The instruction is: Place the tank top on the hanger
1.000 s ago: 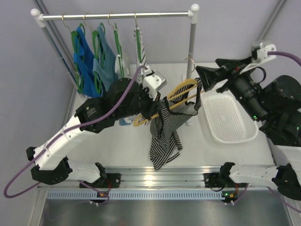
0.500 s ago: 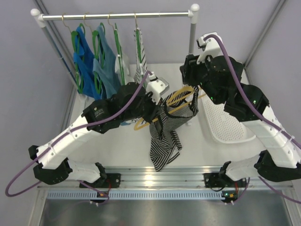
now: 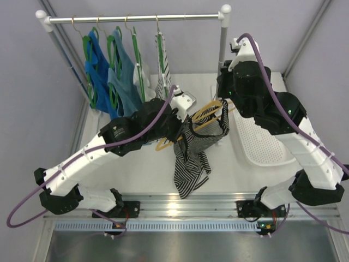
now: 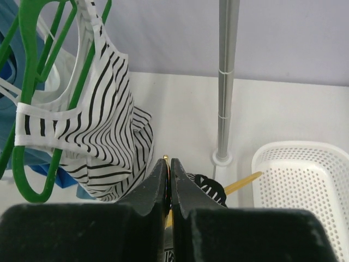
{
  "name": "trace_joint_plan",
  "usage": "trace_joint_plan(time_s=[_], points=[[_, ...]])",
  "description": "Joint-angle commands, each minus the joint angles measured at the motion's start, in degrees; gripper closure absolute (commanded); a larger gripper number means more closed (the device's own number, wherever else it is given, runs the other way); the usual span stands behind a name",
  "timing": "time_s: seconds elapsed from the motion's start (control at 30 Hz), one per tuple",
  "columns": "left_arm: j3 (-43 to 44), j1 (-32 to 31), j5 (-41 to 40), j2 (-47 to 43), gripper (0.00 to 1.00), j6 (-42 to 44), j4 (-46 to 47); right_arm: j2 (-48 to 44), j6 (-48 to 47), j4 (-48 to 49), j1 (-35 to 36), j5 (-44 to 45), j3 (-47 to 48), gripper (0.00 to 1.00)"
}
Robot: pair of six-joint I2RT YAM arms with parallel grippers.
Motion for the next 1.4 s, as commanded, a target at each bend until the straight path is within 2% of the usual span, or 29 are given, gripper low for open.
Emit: trace_joint_plan(time_s=[0.0, 0.43, 0.77, 1.1, 1.37], points=[[0.0, 0.2, -3.0, -3.1, 1.00, -0.9, 4.9, 0.8, 2.9, -4.8, -1.2, 4.8, 3.8, 1.00], [-0.1, -1.7, -6.5, -1.6, 1.00, -3.2, 9.6, 5.0, 8.0, -10.1, -1.3, 16.4, 6.1, 1.00], [-3.3, -8.8, -18.9, -1.1, 1.00, -8.1, 13.8, 8.9, 9.6, -12.2, -1.3, 23.1, 7.5, 1.00], [-4.9, -14.3, -23.6, 0.5, 1.00, -12.7, 16.5, 10.4, 10.5, -13.1, -1.1, 23.6, 7.8, 1.00], [-5.7, -15.1, -25.7, 1.7, 1.00, -14.9, 18.0, 9.8, 10.4, -12.4, -1.1, 21.2, 7.8, 1.00]])
